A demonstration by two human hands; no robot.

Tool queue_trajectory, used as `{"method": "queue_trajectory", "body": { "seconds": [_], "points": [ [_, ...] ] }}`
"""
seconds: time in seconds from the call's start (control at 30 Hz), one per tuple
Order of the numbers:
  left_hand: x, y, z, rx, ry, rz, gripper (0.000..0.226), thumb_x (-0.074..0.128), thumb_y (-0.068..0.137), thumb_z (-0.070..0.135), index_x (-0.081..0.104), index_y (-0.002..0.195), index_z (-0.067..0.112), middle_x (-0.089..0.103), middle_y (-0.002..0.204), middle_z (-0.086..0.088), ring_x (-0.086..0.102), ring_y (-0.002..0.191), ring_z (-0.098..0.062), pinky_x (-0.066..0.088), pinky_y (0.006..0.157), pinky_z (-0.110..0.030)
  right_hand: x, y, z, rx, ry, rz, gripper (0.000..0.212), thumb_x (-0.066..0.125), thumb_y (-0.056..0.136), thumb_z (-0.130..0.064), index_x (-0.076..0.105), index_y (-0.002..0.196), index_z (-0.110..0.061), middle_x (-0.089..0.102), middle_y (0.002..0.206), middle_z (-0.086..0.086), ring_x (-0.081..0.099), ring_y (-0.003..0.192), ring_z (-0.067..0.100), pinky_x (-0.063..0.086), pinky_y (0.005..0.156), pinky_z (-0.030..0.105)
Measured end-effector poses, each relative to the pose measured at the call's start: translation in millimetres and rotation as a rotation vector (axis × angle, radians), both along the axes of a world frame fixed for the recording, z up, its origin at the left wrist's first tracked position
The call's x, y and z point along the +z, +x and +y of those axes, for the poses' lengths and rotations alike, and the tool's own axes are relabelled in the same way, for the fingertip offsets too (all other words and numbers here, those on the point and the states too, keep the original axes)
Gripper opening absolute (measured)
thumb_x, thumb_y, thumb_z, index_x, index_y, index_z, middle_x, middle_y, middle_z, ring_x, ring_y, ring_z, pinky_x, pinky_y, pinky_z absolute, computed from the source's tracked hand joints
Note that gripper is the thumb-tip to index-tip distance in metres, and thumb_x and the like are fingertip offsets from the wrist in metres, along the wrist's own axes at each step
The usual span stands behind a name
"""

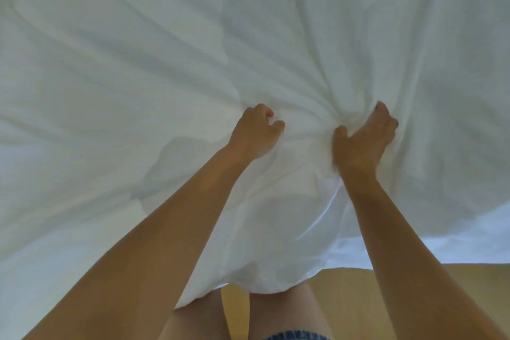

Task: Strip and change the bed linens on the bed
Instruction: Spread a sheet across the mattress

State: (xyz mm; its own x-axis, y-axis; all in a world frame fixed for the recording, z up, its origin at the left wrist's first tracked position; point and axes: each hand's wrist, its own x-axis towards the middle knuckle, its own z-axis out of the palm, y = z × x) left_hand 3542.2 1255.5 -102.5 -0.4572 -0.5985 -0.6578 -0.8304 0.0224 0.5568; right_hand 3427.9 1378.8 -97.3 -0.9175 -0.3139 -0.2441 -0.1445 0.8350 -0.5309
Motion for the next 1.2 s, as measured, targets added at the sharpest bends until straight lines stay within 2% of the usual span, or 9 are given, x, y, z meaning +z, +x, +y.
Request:
{"method": "queue_trajectory", "body": {
  "seconds": [0.17,0.4,0.57,0.7,0.77,0.83,0.9,1.03,1.2],
  "points": [
    [-6.9,35.4,-44.7,0.060,-0.036,-0.072,0.038,0.053,0.091,0.027,0.051,0.126,0.012,0.053,0.124,-0.007,0.054,0.107,-0.020,0.038,0.083,-0.023,4.6,42.4,-73.9,0.457,-0.020,0.040,0.063,0.055,0.084,-0.010,0.032,0.142,-0.005,0.025,0.148,0.018,0.021,0.137,0.033,0.016,0.114,0.039],
    [0.4,139.3,-151.1,0.151,-0.216,-0.084,0.040,0.056,0.091,0.024,0.050,0.128,0.012,0.051,0.124,-0.008,0.051,0.113,-0.021,0.041,0.095,-0.028,-15.7,121.2,-198.3,0.875,0.009,-0.071,0.044,0.050,0.089,-0.016,0.044,0.132,-0.006,0.041,0.134,0.013,0.039,0.118,0.031,0.031,0.094,0.035],
    [1.9,230.4,-249.0,0.348,-0.456,-0.098,0.042,0.055,0.092,0.022,0.046,0.132,0.012,0.045,0.130,-0.008,0.046,0.119,-0.023,0.036,0.093,-0.024,-24.1,193.7,-280.9,1.000,0.002,-0.071,0.046,0.047,0.092,-0.025,0.040,0.136,-0.012,0.040,0.136,0.008,0.039,0.118,0.029,0.031,0.094,0.036],
    [-8.5,281.6,-335.0,0.400,-0.584,-0.171,0.056,0.056,0.092,0.035,0.038,0.140,0.014,0.038,0.140,-0.010,0.038,0.129,-0.026,0.031,0.100,-0.028,-31.4,238.9,-356.0,0.982,-0.006,-0.037,0.048,0.045,0.093,-0.035,0.038,0.136,-0.016,0.040,0.136,0.006,0.040,0.119,0.026,0.033,0.094,0.037],
    [-15.2,287.1,-369.4,0.404,-0.417,-0.198,0.073,0.055,0.088,0.051,0.029,0.146,0.015,0.037,0.146,-0.009,0.037,0.133,-0.027,0.032,0.105,-0.034,-36.3,252.1,-390.8,0.929,-0.028,-0.049,0.048,0.045,0.093,-0.040,0.039,0.132,-0.014,0.041,0.131,0.007,0.040,0.116,0.027,0.034,0.090,0.037],
    [-21.3,281.3,-389.2,0.406,-0.222,-0.229,0.079,0.052,0.083,0.064,0.032,0.143,0.016,0.048,0.136,-0.003,0.049,0.121,-0.024,0.040,0.089,-0.030,-39.5,259.8,-419.6,0.847,-0.039,-0.085,0.053,0.046,0.092,-0.049,0.040,0.129,-0.011,0.042,0.126,0.009,0.041,0.112,0.028,0.036,0.087,0.037],
    [-25.3,274.5,-399.1,0.462,-0.106,-0.188,0.067,0.057,0.076,0.069,0.047,0.116,0.017,0.060,0.102,0.007,0.061,0.088,-0.014,0.044,0.067,-0.025,-42.8,265.0,-439.5,0.779,-0.023,-0.106,0.064,0.044,0.089,-0.059,0.039,0.129,-0.009,0.042,0.124,0.010,0.041,0.111,0.028,0.038,0.085,0.036],
    [-32.8,273.1,-406.5,0.651,0.128,0.012,0.069,0.076,0.060,0.063,0.063,0.100,0.009,0.074,0.077,-0.002,0.071,0.065,-0.020,0.054,0.053,-0.025,-50.3,271.4,-458.7,0.621,-0.091,-0.197,0.069,0.047,0.085,-0.064,0.042,0.122,-0.005,0.041,0.110,0.008,0.041,0.108,0.029,0.031,0.082,0.033],
    [-36.2,267.9,-395.3,0.365,0.043,-0.039,0.057,0.070,0.075,0.049,0.058,0.116,0.011,0.068,0.102,-0.004,0.068,0.087,-0.021,0.056,0.072,-0.032,-55.3,278.4,-464.9,0.556,-0.078,-0.233,0.060,0.050,0.088,-0.056,0.044,0.117,-0.004,0.041,0.113,0.011,0.040,0.111,0.031,0.031,0.085,0.033]
  ]
}}
